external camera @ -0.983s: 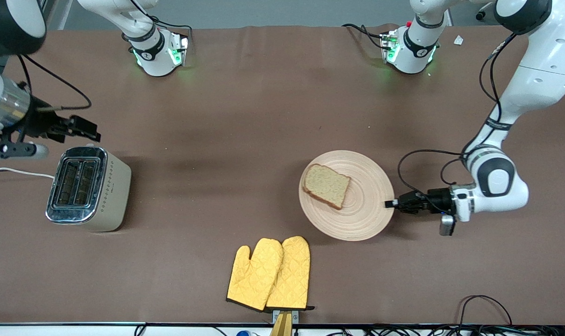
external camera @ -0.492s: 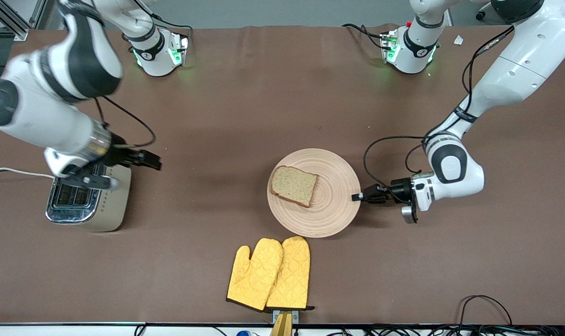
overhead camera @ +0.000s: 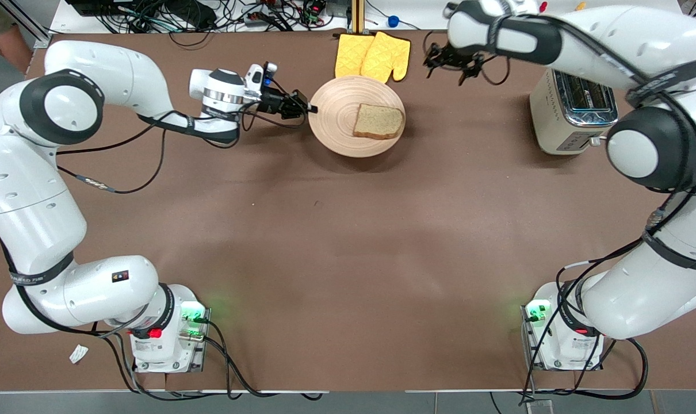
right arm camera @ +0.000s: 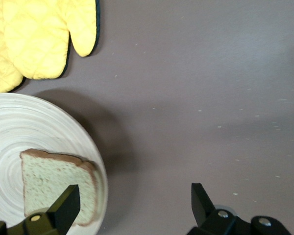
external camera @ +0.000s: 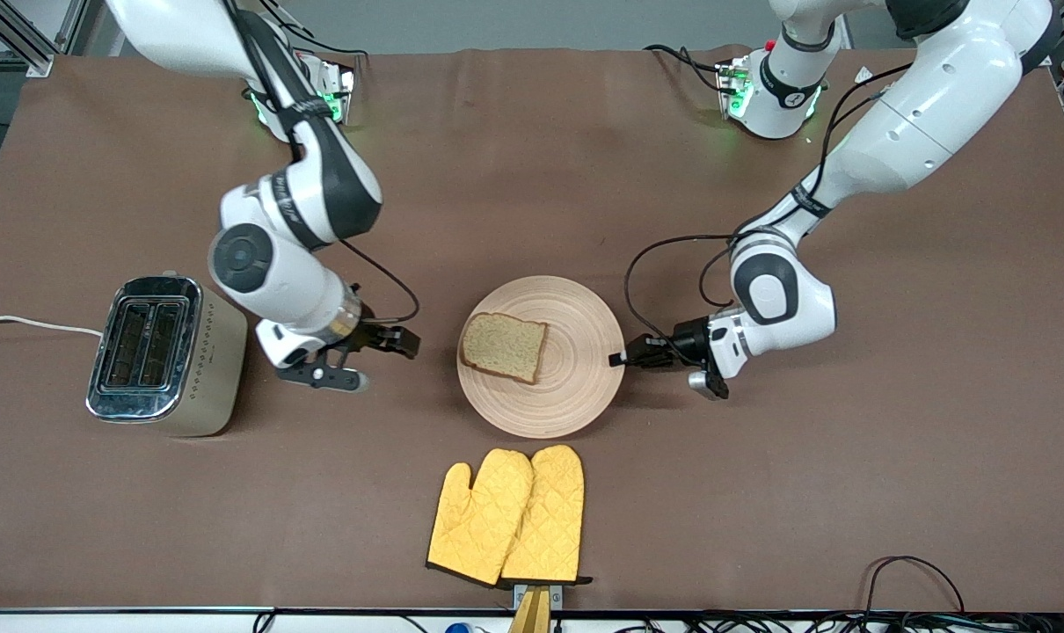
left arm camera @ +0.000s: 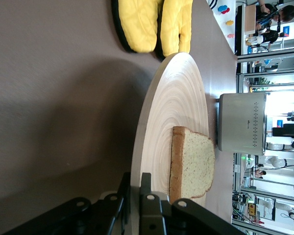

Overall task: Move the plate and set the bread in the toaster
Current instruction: 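Slide the plate toward the table middle while the right gripper approaches, then release the plate with the left gripper while the right gripper lowers to bread, then grasp the bread slice edge with the right gripper, then lift the bread and carry it over the toaster with the right gripper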

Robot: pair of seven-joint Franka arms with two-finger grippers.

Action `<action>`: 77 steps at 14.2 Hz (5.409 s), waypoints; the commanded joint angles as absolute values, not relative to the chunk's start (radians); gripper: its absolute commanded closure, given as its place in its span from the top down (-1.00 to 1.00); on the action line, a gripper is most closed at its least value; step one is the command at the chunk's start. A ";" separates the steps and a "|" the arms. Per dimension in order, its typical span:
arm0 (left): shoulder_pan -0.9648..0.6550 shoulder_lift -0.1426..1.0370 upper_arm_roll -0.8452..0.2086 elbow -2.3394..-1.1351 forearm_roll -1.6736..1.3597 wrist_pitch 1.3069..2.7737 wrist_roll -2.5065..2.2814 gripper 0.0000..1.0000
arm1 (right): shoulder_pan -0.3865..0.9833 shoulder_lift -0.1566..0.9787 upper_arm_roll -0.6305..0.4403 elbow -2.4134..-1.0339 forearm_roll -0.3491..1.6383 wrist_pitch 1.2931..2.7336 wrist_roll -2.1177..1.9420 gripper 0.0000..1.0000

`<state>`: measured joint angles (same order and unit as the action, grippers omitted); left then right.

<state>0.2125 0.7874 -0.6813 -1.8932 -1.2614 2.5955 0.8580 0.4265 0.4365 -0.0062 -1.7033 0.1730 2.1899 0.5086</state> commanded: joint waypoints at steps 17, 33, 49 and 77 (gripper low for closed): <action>0.305 0.734 -0.686 -1.898 -1.365 2.576 0.893 1.00 | 0.555 0.522 -0.020 -1.755 0.152 2.217 0.680 1.00; 0.482 0.382 -0.686 -1.406 -0.088 1.794 -0.305 1.00 | 0.626 0.522 -0.017 -1.847 0.155 2.364 0.857 0.23; 0.525 0.181 -0.689 -1.338 0.158 1.489 -0.206 1.00 | 0.641 0.552 -0.018 -1.867 0.155 2.411 0.857 -0.44; 0.531 0.128 -0.621 -1.318 0.143 1.470 -0.008 1.00 | 0.476 0.459 -0.071 -1.278 -0.694 1.401 0.293 -0.99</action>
